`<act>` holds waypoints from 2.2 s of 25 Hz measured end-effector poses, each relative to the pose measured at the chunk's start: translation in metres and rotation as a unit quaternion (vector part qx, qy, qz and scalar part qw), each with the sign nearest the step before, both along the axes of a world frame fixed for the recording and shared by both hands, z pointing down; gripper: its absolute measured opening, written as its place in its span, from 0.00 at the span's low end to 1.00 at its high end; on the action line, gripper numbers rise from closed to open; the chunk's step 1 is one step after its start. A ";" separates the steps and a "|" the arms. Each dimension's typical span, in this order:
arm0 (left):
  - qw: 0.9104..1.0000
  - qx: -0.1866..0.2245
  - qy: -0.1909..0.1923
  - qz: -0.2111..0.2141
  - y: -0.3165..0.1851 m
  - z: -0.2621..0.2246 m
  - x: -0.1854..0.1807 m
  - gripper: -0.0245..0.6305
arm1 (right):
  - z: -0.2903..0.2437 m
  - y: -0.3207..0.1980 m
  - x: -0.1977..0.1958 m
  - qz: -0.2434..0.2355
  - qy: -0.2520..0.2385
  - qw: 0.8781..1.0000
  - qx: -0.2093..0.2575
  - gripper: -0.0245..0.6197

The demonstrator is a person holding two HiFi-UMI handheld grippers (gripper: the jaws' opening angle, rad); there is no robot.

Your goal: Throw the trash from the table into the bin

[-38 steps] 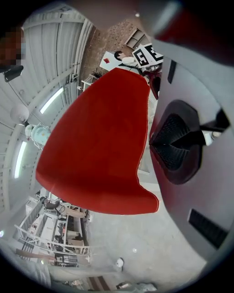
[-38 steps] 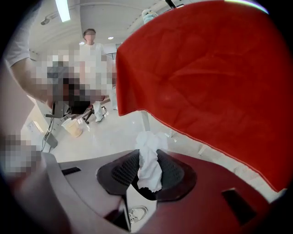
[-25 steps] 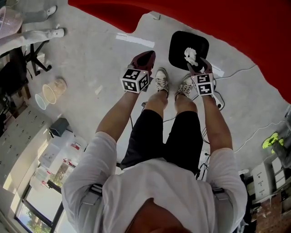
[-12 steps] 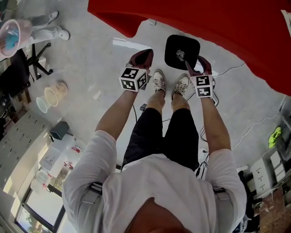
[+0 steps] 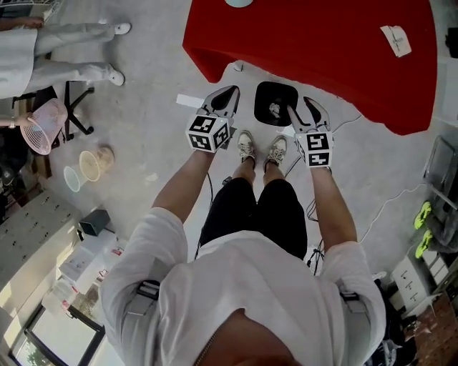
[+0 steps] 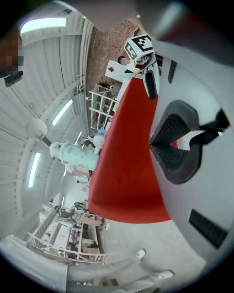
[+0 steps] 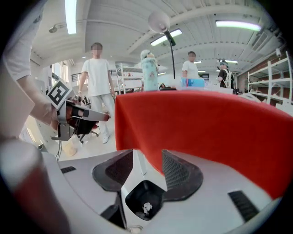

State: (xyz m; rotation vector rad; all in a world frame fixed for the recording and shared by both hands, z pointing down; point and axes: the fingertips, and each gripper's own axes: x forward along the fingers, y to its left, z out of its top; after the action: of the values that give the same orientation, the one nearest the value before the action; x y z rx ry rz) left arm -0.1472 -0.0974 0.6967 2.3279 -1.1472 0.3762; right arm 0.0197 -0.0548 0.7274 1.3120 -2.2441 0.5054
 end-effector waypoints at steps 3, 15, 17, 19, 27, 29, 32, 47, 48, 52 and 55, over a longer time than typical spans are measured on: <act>1.000 0.026 0.008 0.003 -0.006 -0.051 0.003 0.05 | -0.060 -0.007 0.005 0.010 -0.007 0.999 0.036 0.34; 0.995 0.098 0.026 0.008 -0.008 -0.187 0.006 0.05 | -0.225 -0.008 0.020 0.033 -0.018 0.989 0.140 0.30; 0.993 0.111 0.031 0.009 -0.009 -0.206 0.008 0.05 | -0.243 -0.007 0.022 0.035 -0.017 0.988 0.152 0.30; 0.992 0.123 0.037 0.011 -0.011 -0.223 0.011 0.05 | -0.258 -0.006 0.023 0.036 -0.016 0.986 0.163 0.30; 0.987 0.155 0.046 0.021 -0.015 -0.258 0.013 0.05 | -0.293 -0.001 0.020 0.042 -0.015 0.979 0.198 0.30; 0.986 0.158 0.047 0.026 -0.015 -0.262 0.015 0.05 | -0.295 0.001 0.022 0.046 -0.014 0.979 0.199 0.30; 0.985 0.161 0.049 0.033 -0.015 -0.266 0.017 0.05 | -0.295 0.004 0.024 0.051 -0.010 0.979 0.198 0.30; 0.981 0.170 0.065 0.066 -0.041 -0.276 0.016 0.05 | -0.300 -0.020 0.024 0.068 0.021 0.977 0.202 0.30; 0.981 0.170 0.066 0.067 -0.044 -0.275 0.016 0.05 | -0.300 -0.023 0.024 0.068 0.024 0.977 0.202 0.30; 0.981 0.169 0.064 0.069 -0.056 -0.273 0.018 0.05 | -0.295 -0.040 0.026 0.060 0.035 0.977 0.200 0.30; 0.982 0.168 0.060 0.061 -0.071 -0.271 0.022 0.05 | -0.292 -0.062 0.031 0.047 0.036 0.978 0.201 0.30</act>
State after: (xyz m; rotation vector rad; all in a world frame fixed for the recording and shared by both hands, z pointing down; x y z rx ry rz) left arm -0.1256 -0.1687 0.4253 2.6799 -1.0809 0.0858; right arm 0.0504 -0.1169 0.4350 1.6083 -2.3089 0.0297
